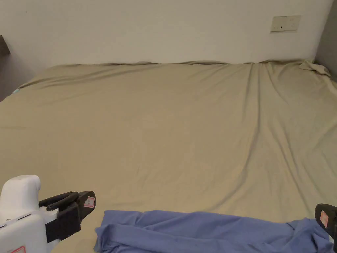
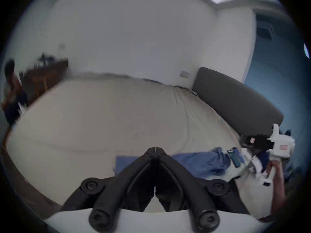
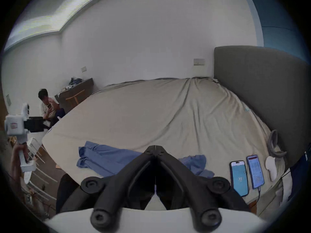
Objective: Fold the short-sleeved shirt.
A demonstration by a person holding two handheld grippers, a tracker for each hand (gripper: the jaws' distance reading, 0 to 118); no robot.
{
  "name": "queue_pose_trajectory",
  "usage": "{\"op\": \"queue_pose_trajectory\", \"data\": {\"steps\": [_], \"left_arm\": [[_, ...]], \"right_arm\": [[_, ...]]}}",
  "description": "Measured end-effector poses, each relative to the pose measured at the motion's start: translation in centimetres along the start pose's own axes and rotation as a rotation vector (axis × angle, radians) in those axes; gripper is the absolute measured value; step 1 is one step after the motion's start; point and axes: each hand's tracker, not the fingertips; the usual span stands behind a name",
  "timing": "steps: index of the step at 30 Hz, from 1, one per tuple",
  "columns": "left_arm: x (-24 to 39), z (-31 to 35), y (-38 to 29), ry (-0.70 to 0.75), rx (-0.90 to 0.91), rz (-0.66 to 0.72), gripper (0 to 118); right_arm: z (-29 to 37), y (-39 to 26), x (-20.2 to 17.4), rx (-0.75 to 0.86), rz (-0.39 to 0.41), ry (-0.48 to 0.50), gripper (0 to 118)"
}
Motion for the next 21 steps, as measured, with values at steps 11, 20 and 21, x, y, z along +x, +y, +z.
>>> {"op": "queue_pose_trajectory", "data": {"steps": [11,20,21], "left_arm": [[-13.6,-15.0,-6.9,-0.214,-0.465,0.340,87],[-13.5,-19.1,-9.1,-0.342,-0.342,0.448,10],[-13.7,-19.6,-9.3,-0.323,-0.352,0.448,10]], "right_arm": [[-6.0,-0.4,-1.9,-0.141,-0.046,0.044,3],[-9.0,0.9,-3.6,-0.158,-0.016,0.098,3],[-9.1,0.9,-3.8,-0.159,-0.018,0.099,3]]}}
